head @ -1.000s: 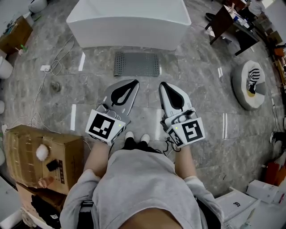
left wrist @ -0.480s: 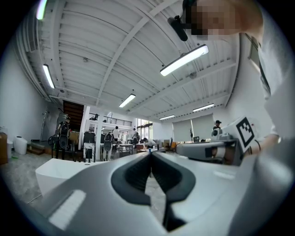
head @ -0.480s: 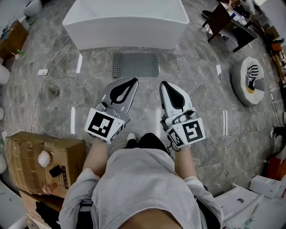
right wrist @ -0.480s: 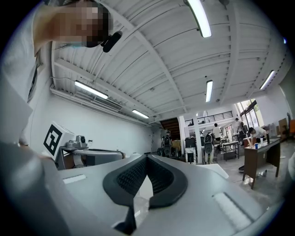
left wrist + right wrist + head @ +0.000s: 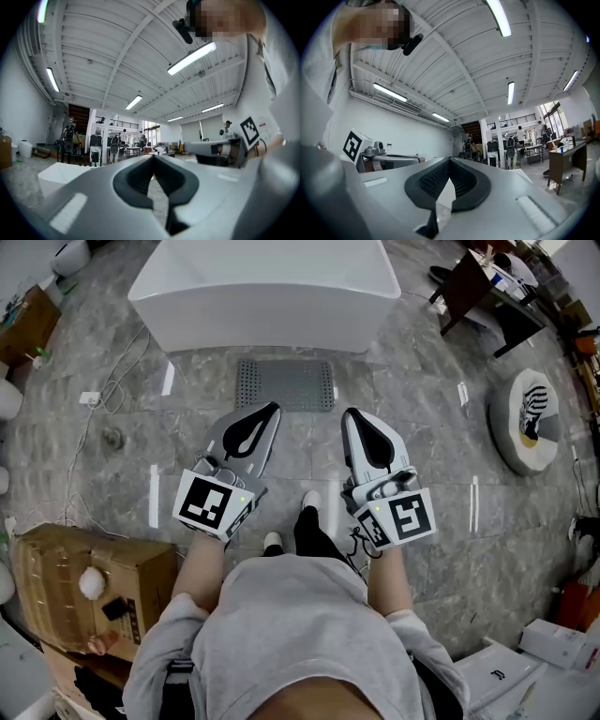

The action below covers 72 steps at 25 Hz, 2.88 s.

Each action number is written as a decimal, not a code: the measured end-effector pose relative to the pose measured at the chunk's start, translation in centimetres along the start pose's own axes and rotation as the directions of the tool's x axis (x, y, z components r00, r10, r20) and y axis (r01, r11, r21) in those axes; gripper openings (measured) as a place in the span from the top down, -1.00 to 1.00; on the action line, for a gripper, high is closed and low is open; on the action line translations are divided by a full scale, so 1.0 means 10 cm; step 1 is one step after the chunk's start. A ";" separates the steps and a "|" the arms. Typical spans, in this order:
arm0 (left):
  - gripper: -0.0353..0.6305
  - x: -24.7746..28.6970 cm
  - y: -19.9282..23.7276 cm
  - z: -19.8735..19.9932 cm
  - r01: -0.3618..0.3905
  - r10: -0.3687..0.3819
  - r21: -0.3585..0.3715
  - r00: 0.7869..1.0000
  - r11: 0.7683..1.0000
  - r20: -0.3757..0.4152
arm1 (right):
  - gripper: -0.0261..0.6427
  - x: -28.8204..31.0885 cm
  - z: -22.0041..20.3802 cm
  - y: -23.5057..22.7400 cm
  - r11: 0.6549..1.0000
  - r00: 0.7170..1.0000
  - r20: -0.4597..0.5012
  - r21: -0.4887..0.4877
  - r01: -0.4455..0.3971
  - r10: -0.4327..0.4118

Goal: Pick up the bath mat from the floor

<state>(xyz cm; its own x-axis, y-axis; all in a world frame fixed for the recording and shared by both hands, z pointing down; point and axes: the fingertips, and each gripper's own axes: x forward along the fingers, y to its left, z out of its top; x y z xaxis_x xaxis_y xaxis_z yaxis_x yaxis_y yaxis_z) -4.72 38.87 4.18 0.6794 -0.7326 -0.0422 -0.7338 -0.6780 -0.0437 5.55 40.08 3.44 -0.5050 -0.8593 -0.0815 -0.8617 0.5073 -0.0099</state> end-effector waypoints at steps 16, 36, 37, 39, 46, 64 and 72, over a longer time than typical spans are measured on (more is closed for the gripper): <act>0.89 1.44 0.37 -0.05 -0.116 0.116 0.000 0.993 0.993 0.012 | 0.92 0.72 -0.07 -1.46 0.998 0.998 -0.016 0.016 -0.068 0.068; 0.89 2.14 0.88 -0.27 -0.144 0.144 0.007 0.989 0.990 -0.031 | 0.90 1.40 -0.33 -2.09 0.995 0.997 -0.029 0.066 -0.074 0.076; 0.89 2.17 0.95 -0.28 -0.141 0.141 0.008 0.989 0.990 -0.032 | 0.90 1.48 -0.34 -2.10 0.995 0.997 -0.031 0.066 -0.070 0.072; 0.89 2.24 1.11 -0.30 -0.137 0.137 0.007 0.990 0.991 -0.034 | 0.90 1.64 -0.36 -2.10 0.996 0.997 -0.035 0.065 -0.064 0.066; 0.89 2.50 1.69 -0.31 -0.109 0.109 0.002 0.993 0.994 -0.039 | 0.90 2.22 -0.37 -2.18 0.997 0.999 -0.037 0.064 -0.033 0.035; 0.89 2.85 2.76 -0.53 -0.041 0.039 -0.038 0.998 0.998 -0.046 | 0.90 3.22 -0.55 -2.22 0.996 0.997 -0.051 0.071 0.057 -0.054; 0.89 3.03 2.92 -0.62 -0.045 0.042 -0.045 0.997 0.998 -0.059 | 0.90 3.43 -0.62 -2.37 0.995 0.996 -0.065 0.076 0.059 -0.054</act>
<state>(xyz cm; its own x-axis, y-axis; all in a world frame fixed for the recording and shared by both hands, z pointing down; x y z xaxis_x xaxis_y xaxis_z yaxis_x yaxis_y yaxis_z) -5.62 -3.52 7.78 0.6463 -0.7629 0.0150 -0.7630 -0.6464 0.0034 8.37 -1.82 7.08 -0.4595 -0.8880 -0.0156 -0.8838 0.4590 -0.0909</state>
